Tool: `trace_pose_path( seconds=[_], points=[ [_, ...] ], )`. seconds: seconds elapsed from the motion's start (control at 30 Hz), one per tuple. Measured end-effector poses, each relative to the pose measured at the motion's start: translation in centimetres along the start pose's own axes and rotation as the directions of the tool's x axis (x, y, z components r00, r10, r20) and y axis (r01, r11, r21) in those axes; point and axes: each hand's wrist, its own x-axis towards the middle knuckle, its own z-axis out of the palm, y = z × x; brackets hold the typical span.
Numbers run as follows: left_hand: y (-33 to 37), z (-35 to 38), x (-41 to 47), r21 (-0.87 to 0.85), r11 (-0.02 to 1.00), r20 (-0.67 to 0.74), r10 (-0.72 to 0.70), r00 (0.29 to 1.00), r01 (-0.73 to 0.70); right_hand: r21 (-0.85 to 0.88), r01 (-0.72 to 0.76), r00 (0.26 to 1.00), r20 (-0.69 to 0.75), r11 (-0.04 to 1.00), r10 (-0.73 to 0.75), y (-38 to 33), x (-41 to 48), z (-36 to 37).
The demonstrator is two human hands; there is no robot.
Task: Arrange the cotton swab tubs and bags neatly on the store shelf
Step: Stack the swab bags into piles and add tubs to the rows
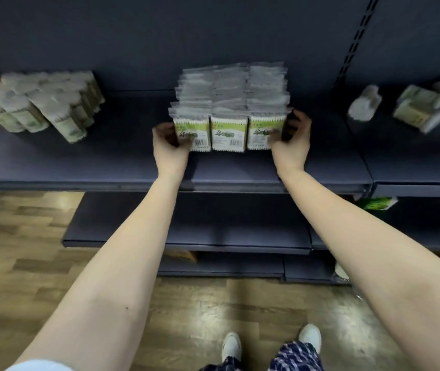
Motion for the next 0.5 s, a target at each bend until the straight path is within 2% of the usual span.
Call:
trace_pose_path(
  seconds=[0.07,0.17,0.3,0.5],
  points=[
    [-0.08,0.25,-0.18,0.055,0.997,0.045,0.049,0.998,-0.052,0.014,0.020,1.000,0.012,1.000,-0.020,0.07,-0.04,0.04],
    [-0.15,0.52,-0.04,0.093,0.992,0.033,0.082,0.996,-0.084,-0.047,0.050,0.996,0.072,0.998,-0.046,-0.22,-0.03,0.25],
    [-0.33,0.63,0.27,0.119,0.992,-0.001,0.051,0.999,-0.051,-0.176,0.104,0.991,0.098,0.979,-0.087,-0.16,0.09,0.40],
    [0.16,0.84,-0.17,0.142,0.988,-0.057,0.066,0.996,-0.057,-0.218,0.098,0.993,0.080,0.971,-0.082,0.09,-0.02,0.47]
  ],
)
